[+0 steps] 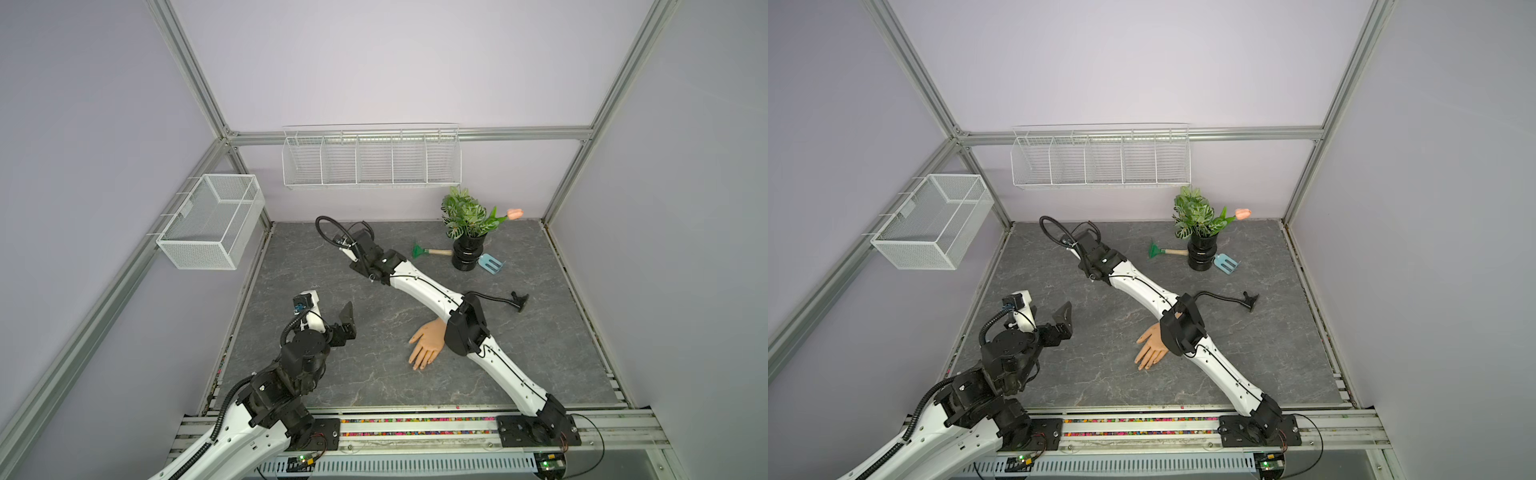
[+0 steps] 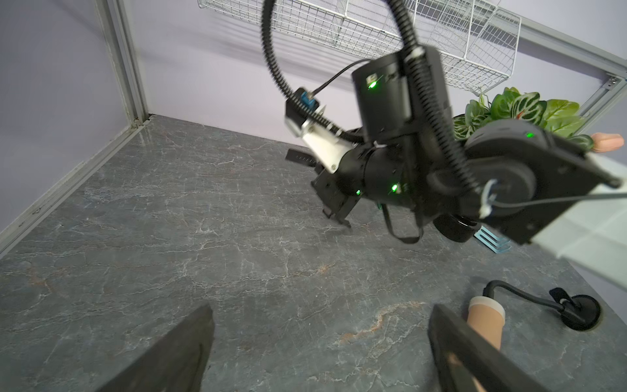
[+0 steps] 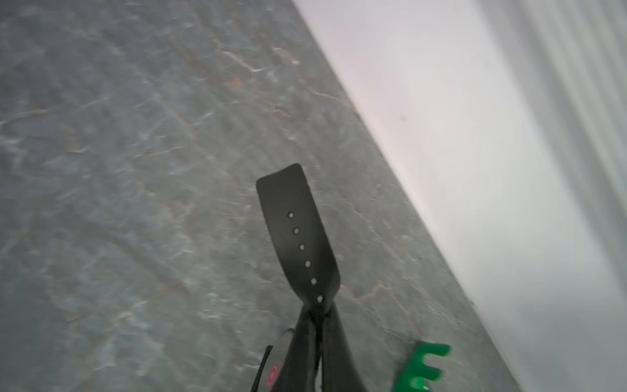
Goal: Take off the watch
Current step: Place the watch at the center of the board, then reset both arms
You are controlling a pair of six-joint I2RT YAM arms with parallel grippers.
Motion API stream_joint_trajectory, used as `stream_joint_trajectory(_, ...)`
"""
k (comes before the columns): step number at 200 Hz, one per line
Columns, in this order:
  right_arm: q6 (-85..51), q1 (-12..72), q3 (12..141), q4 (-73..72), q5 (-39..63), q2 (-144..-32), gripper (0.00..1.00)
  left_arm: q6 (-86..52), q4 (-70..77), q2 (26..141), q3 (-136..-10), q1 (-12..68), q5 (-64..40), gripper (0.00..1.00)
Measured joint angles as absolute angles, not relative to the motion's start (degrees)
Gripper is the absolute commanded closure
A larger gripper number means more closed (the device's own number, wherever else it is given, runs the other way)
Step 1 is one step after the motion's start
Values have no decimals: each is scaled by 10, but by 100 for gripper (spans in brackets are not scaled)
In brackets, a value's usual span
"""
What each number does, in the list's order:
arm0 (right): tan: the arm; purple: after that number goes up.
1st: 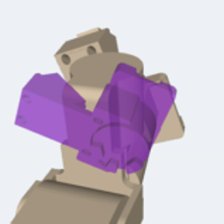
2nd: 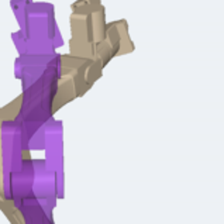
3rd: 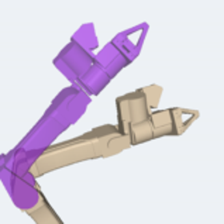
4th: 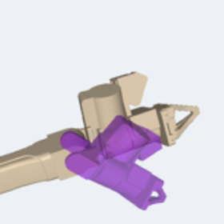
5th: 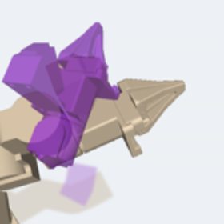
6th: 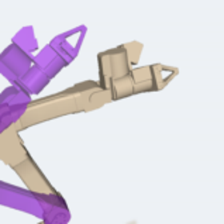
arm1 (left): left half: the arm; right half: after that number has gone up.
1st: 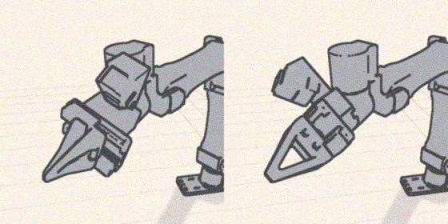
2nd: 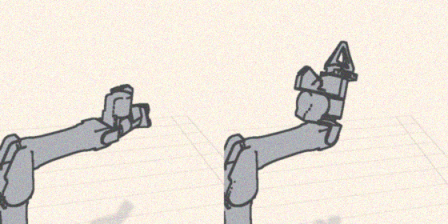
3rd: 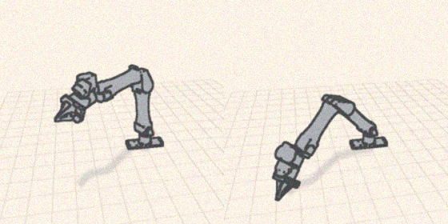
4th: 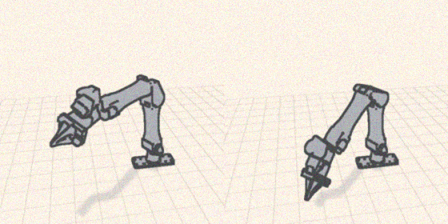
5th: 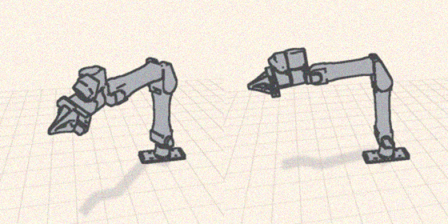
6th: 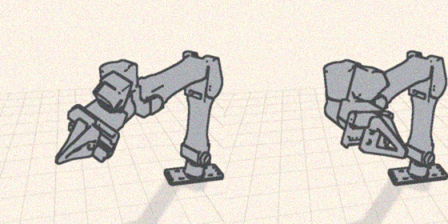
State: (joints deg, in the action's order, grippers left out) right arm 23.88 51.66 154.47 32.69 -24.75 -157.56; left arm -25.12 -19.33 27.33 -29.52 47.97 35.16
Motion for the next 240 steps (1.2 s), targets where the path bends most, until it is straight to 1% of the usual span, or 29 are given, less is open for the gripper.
stream_joint_trajectory(41, 211, 540, 1546, 333, -207, -1634, 93, -256, -194, 273, -289, 480, 352, 0)
stream_joint_trajectory(84, 192, 548, 1566, 332, -192, -1642, 85, -263, -195, 273, -283, 480, 352, 0)
stream_joint_trajectory(111, 157, 556, 1573, 344, -155, -1642, 84, -266, -196, 273, -277, 480, 356, 0)
stream_joint_trajectory(130, 126, 560, 1578, 354, -122, -1642, 65, -270, -196, 271, -277, 480, 364, 0)
stream_joint_trajectory(144, 103, 562, 1579, 358, -100, -1642, 44, -274, -196, 267, -277, 480, 371, 0)
stream_joint_trajectory(152, 90, 562, 1579, 362, -88, -1642, 39, -277, -196, 262, -276, 480, 377, 0)
stream_joint_trajectory(171, 66, 562, 1579, 369, -67, -1642, 34, -282, -196, 246, -266, 480, 392, 0)
stream_joint_trajectory(210, 21, 558, 1578, 413, -44, -1610, 32, -270, -186, 231, -244, 480, 426, 0)
stream_joint_trajectory(227, 9, 551, 1546, 430, -45, -1557, 32, -248, -161, 236, -237, 479, 457, 0)
stream_joint_trajectory(240, 6, 544, 1456, 413, -47, -1476, 31, -224, -127, 249, -230, 477, 494, 0)
